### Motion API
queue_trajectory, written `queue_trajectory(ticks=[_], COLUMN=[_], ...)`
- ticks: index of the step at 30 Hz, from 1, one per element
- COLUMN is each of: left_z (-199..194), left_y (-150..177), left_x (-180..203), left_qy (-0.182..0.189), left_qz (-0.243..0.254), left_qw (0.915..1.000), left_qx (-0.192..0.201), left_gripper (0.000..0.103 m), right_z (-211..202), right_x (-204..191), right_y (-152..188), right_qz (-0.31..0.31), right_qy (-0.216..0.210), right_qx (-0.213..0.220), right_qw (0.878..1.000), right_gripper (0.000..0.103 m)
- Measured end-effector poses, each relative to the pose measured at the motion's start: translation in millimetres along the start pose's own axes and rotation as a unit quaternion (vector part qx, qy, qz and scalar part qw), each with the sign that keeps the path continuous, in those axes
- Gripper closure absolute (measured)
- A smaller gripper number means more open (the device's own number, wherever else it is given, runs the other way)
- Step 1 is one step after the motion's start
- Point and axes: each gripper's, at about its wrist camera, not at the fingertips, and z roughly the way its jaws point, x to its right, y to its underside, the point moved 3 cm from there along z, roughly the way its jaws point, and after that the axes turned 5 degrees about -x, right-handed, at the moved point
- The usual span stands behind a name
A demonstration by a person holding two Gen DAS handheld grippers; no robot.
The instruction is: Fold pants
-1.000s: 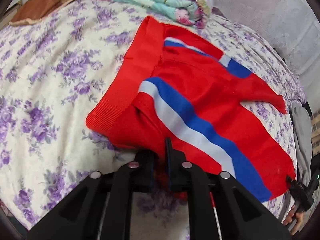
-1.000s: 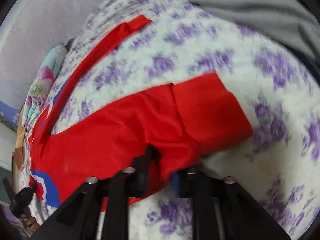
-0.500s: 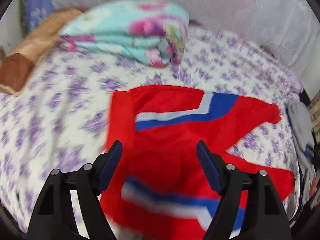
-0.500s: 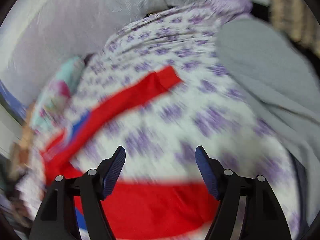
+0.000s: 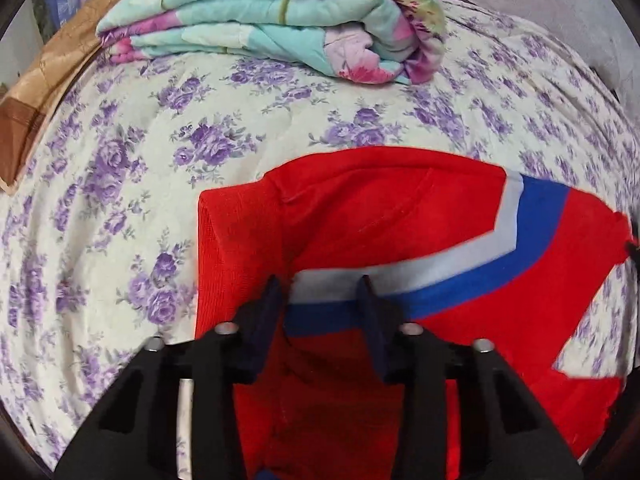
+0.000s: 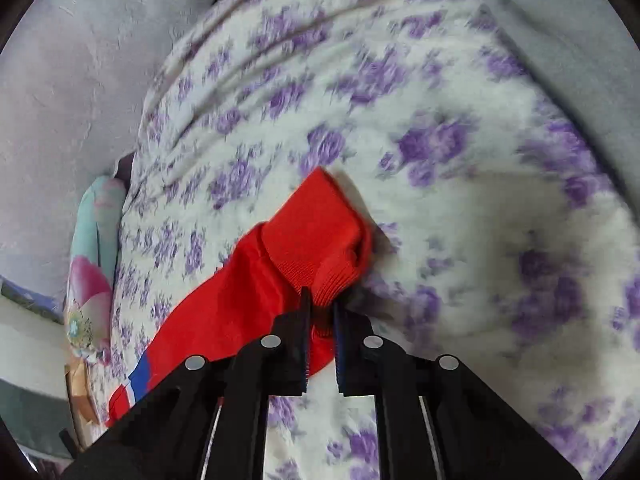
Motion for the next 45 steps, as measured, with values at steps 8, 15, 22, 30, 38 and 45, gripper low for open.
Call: queue_trajectory(ticks=[8, 15, 22, 30, 38, 45], left_z=[3, 4, -75, -51, 33, 17], left_y=[2, -3, -10, -63, -65, -49], left_x=[1, 1, -29, -15, -6, 1], left_qy=[0.01, 0.018, 0.039, 0.058, 0.114, 0.133], left_qz=[0.012, 0.015, 0.051, 0.232, 0.26, 0.292], left_qw=[0.9999, 0.9996, 0.9946, 0.9669, 0.9588, 0.9443], left_qx=[-0.007, -0.014, 0.081, 0.089, 0.017, 0.074], left_gripper=[0.079, 0.076, 0.017, 0.013, 0.025, 0.08], right_z=[-16, -3, -125, -158, -165, -99], right_x=[33, 15, -43, -74, -88, -186], right_y=[19, 22, 65, 190, 241, 233], right_qz=[-0.004, -0.047, -0.141, -0.233, -0.248, -0.352], right_qy=[0.056, 0.149, 0.118, 0.056, 0.126, 0.057], right_qx=[-0.026, -0.037, 0.07, 0.057, 0.057, 0.014], right_qw=[0.998, 0.987, 0.98, 0.969, 0.959, 0.934], right_gripper=[0.094, 0.057, 0.024, 0.021, 0.021, 0.021])
